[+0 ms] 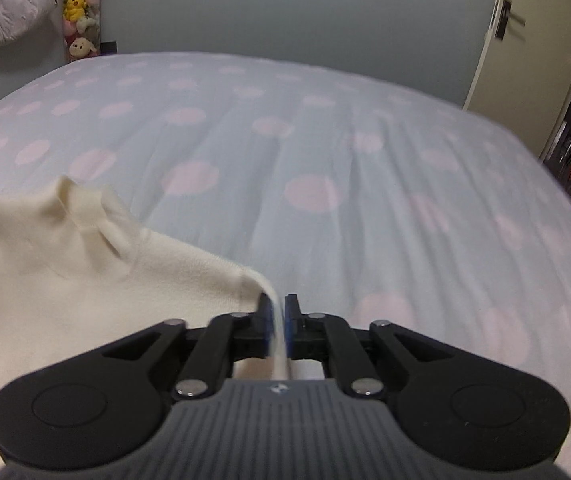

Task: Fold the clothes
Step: 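Lower the sweater flat onto the bed and open both grippers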

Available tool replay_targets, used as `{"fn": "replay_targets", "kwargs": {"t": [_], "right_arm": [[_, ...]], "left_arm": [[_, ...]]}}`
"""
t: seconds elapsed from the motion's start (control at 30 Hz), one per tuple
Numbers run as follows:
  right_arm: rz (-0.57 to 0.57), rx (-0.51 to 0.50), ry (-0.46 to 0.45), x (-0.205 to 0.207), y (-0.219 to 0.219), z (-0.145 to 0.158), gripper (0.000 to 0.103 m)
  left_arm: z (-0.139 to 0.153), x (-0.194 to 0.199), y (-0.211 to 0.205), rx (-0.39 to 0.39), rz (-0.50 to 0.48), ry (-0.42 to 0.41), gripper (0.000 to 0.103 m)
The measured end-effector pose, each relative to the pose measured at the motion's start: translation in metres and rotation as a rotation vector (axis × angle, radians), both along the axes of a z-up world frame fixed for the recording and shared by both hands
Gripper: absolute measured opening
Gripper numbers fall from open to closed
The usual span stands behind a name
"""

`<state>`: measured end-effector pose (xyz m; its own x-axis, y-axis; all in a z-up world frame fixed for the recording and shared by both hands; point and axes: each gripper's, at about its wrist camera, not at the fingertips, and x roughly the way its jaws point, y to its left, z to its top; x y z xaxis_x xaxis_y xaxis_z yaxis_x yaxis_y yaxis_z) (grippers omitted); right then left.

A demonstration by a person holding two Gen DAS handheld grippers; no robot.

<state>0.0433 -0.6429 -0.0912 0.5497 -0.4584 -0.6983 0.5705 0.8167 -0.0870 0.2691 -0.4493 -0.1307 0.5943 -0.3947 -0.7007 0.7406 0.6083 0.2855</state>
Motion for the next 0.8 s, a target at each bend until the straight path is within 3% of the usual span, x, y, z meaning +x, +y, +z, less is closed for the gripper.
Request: {"fn": "replay_targets", "kwargs": {"t": [0.03,0.07,0.1,0.33,0.5,0.8], "right_arm": [[-0.005,0.014,-0.008,-0.002,-0.002,-0.001,0.029],[-0.015,0.021,-0.017,-0.004,-0.004,-0.001,0.046],[-0.027,0.023,-0.029,-0.007,-0.005,0.0,0.05],[-0.071,0.085,-0.084,-0.064,0.015,0.014,0.051],[-0.103,0.173,-0.11,-0.124,0.05,0.017,0.062],[-0.174,0.286,-0.113,-0.218,0.122,0.018,0.066]], "left_arm": [[-0.001,0.002,0.003,-0.009,0.004,0.018,0.026],[0.0,0.003,0.008,-0.023,0.008,0.033,0.04],[0.001,0.003,0.014,-0.037,0.012,0.045,0.051],[0.025,-0.023,0.079,-0.087,0.035,0.066,0.052],[0.039,-0.065,0.143,-0.107,0.055,0.101,0.052],[0.05,-0.145,0.241,-0.125,0.125,0.194,0.052]]}}
